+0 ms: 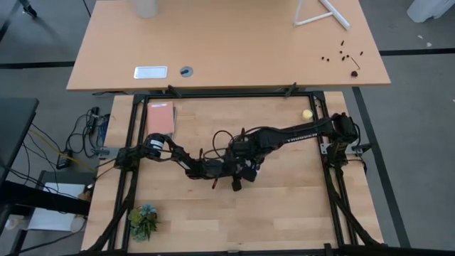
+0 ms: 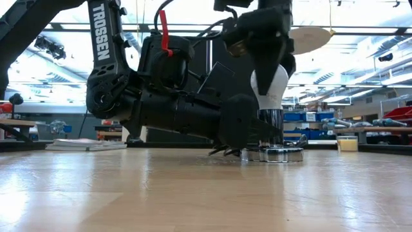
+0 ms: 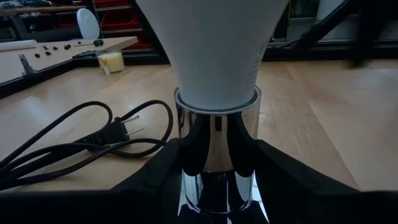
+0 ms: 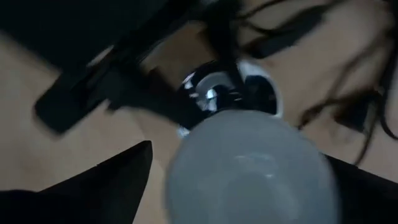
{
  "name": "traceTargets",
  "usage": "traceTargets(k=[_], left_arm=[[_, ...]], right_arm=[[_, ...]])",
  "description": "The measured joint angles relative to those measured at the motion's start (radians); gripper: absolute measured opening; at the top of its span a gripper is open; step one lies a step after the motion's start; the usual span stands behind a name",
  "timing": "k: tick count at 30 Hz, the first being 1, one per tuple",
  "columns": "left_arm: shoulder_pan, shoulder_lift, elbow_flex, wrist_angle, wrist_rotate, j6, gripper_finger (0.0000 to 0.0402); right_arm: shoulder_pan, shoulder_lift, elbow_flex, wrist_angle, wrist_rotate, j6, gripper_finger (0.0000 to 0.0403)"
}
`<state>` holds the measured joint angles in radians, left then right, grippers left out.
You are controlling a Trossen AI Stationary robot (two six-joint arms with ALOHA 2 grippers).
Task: Screw lightbulb
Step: Remove the lightbulb from the socket
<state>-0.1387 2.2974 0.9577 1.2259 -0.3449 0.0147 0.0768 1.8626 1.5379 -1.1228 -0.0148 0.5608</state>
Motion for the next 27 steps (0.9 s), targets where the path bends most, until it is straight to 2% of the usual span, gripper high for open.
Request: traceTargets(k=[4, 13, 20, 25, 27], left_arm=[[0.000, 0.000, 0.000, 0.000, -0.001, 0.000, 0.0171], [0.000, 0.000, 0.000, 0.000, -0.002, 0.000, 0.0171], [0.000, 0.000, 0.000, 0.001, -0.003, 0.000, 0.0171], [0.000, 0.000, 0.000, 0.001, -0.004, 0.000, 0.0171], [0.001, 0.000, 0.000, 0.001, -0.004, 0.000, 0.0171]], right_arm=[[0.012, 0.000, 0.000, 0.000, 0.076, 0.184, 0.0374], [0.048, 0.000, 0.000, -0.001, 0.128, 0.345, 0.0374], [0.048, 0.000, 0.000, -0.022, 0.113, 0.390, 0.0374], [0.043, 0.000, -0.008, -0.011, 0.122, 0.362, 0.0373], [0.034, 0.000, -0.026, 0.007, 0.091, 0.362, 0.0373]])
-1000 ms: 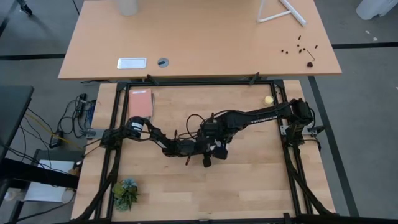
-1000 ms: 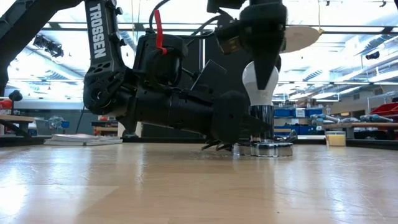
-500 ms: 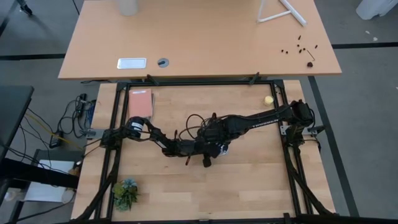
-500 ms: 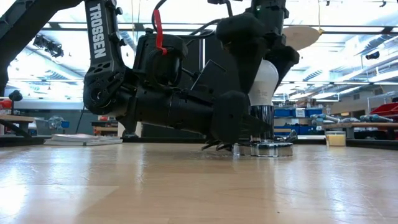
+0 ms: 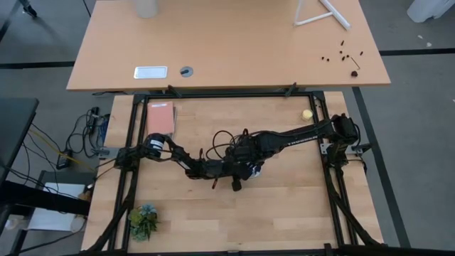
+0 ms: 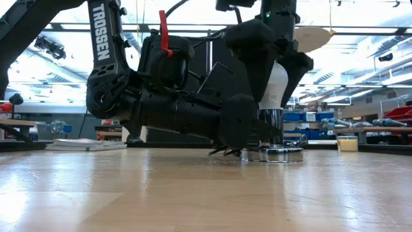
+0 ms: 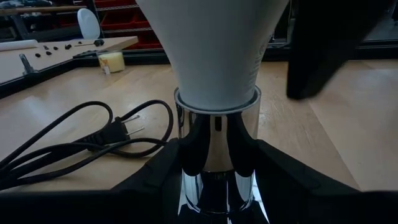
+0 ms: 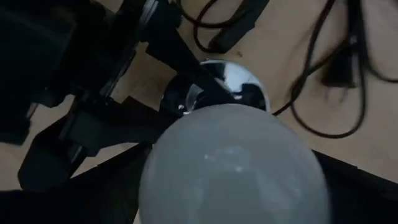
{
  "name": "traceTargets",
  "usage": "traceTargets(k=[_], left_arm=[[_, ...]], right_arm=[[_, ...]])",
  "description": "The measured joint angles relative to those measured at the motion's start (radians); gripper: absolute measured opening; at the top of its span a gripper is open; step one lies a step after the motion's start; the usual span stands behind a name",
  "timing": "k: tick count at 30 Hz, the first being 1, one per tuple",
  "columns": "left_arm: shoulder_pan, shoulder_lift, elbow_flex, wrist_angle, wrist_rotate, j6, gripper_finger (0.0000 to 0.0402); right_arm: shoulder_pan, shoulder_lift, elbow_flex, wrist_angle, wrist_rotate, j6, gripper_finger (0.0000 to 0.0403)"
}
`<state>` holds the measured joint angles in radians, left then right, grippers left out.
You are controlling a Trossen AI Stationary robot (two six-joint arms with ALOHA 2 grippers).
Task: Screw lightbulb
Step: Remove the lightbulb from the socket
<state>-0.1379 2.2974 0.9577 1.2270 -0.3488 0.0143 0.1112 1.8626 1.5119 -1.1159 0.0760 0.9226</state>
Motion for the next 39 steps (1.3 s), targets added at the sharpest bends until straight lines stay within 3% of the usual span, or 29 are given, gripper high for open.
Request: traceTargets(k=[22, 33, 39], left_arm=[[0.000, 0.001, 0.000, 0.000, -0.005, -0.004, 0.0171], [0.000, 0.001, 0.000, 0.000, -0.004, 0.001, 0.0171], [0.000, 0.001, 0.000, 0.000, -0.005, 0.004, 0.0171]], right_arm=[[-0.028, -0.002, -0.055, 0.074, -0.029, -0.228, 0.0356], [-0.030, -0.002, -0.056, 0.072, -0.024, -0.632, 0.0241], [-0.030, -0.001, -0.057, 0.073, -0.021, -0.976, 0.0239]])
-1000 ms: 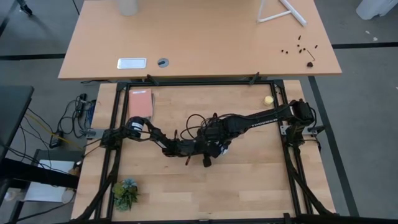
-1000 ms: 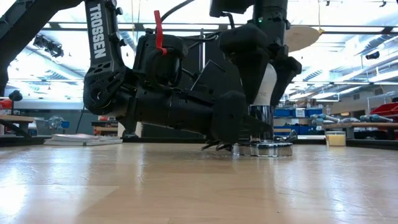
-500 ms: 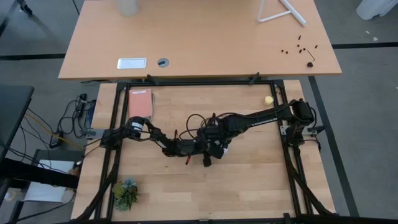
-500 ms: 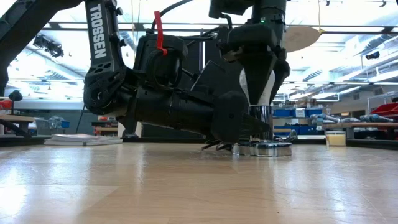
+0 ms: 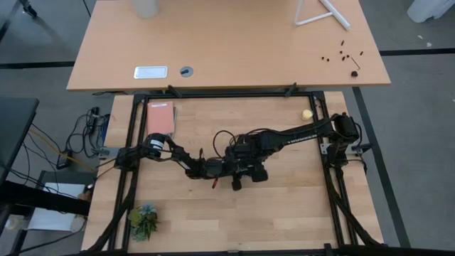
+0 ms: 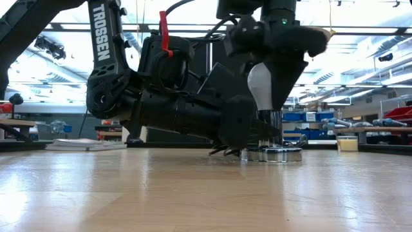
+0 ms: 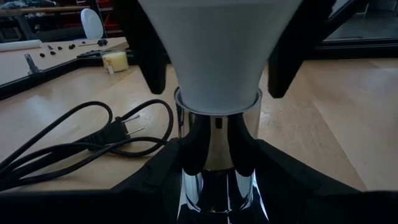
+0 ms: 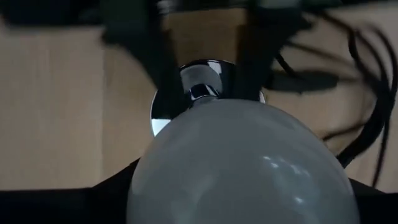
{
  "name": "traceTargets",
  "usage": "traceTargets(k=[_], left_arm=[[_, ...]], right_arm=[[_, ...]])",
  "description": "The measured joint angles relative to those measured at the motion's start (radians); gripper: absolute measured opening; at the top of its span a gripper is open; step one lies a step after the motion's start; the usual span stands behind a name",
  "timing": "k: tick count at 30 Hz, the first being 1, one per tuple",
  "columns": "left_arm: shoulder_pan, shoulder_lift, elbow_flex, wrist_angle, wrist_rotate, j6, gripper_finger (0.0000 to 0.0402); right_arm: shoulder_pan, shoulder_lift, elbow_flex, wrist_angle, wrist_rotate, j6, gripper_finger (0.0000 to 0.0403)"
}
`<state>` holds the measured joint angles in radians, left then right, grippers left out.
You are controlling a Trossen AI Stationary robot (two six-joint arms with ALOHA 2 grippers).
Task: Screw lightbulb
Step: Remove the lightbulb from the socket
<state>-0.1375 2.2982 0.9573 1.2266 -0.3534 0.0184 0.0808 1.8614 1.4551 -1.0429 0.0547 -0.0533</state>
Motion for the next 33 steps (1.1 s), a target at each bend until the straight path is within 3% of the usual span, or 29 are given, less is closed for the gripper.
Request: traceTargets(k=[5, 9, 13, 20, 27, 33], left_arm=[[0.000, 0.000, 0.000, 0.000, -0.003, -0.003, 0.0171], [0.001, 0.000, 0.000, 0.000, -0.017, -0.005, 0.0171], [0.002, 0.000, 0.000, 0.000, -0.016, -0.003, 0.0171], [0.001, -0.001, 0.000, -0.004, 0.008, -0.001, 0.0171], [-0.001, -0.001, 0.001, -0.008, 0.015, 0.000, 0.0171], [-0.001, -0.002, 0.001, -0.013, 0.011, -0.001, 0.0171]], right_arm=[[0.000, 0.001, 0.000, 0.007, 0.065, -0.482, 0.0275], [-0.012, 0.001, -0.001, 0.009, 0.144, -0.873, 0.0278], [-0.017, 0.002, -0.001, 0.017, 0.173, -1.023, 0.0270], [-0.008, 0.008, 0.046, -0.060, 0.156, -0.878, 0.0285], [0.004, 0.007, 0.158, -0.263, 0.140, -0.609, 0.0328], [0.000, -0.015, 0.184, -0.344, -0.033, -0.281, 0.0332]])
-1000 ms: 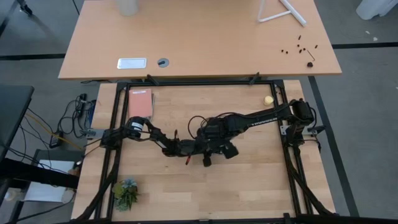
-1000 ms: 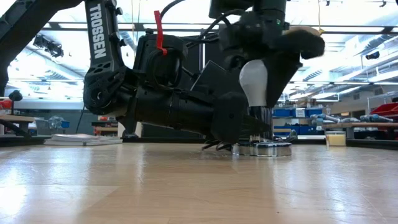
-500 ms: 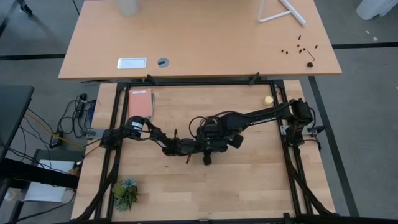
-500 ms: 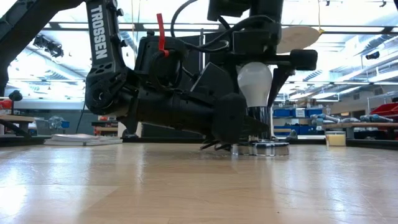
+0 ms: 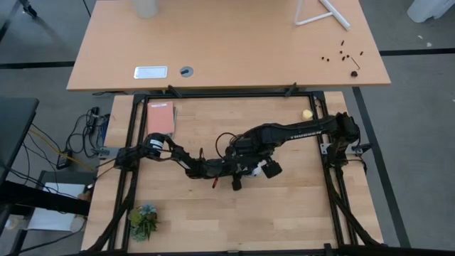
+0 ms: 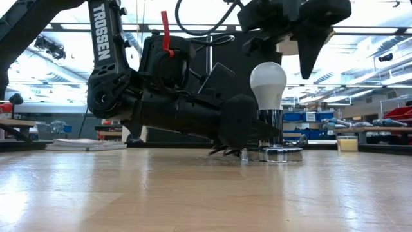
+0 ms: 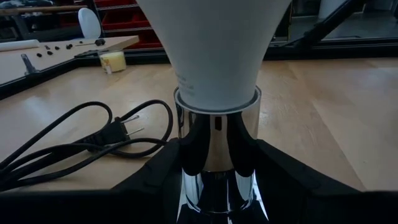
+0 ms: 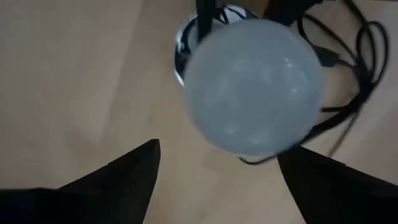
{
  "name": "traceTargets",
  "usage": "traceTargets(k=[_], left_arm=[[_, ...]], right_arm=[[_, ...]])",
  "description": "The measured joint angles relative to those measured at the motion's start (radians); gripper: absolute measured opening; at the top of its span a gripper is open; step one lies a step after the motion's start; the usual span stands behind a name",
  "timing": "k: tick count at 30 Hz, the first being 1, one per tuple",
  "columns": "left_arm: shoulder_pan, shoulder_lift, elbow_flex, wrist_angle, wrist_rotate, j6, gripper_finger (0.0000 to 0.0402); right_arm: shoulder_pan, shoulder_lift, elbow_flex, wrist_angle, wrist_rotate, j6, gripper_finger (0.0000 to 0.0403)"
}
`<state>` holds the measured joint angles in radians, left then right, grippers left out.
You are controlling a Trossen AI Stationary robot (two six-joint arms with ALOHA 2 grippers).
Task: Screw lightbulb
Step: Remove the lightbulb from the socket
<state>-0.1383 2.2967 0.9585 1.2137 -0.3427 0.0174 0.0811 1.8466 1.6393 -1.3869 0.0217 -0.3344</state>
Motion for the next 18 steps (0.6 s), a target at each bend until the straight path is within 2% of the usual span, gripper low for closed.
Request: traceTargets(k=[3, 8, 10, 14, 18], left_arm=[[0.000, 0.000, 0.000, 0.000, -0.002, 0.000, 0.0171], [0.000, 0.000, 0.000, 0.000, -0.003, -0.002, 0.0171], [0.000, 0.000, 0.000, 0.000, -0.004, -0.002, 0.0171], [0.000, 0.000, 0.000, 0.000, -0.005, -0.003, 0.0171], [0.000, 0.000, 0.000, 0.000, -0.006, -0.003, 0.0171]], right_arm=[[0.009, -0.032, -0.042, 0.009, -0.004, 0.101, 0.0320], [0.011, -0.130, -0.171, 0.149, 0.021, 0.253, 0.0292], [0.007, -0.155, -0.210, 0.188, 0.047, 0.383, 0.0283], [-0.007, -0.165, -0.230, 0.159, 0.052, 0.714, 0.0269], [0.003, -0.165, -0.230, 0.148, -0.014, 0.917, 0.0265]])
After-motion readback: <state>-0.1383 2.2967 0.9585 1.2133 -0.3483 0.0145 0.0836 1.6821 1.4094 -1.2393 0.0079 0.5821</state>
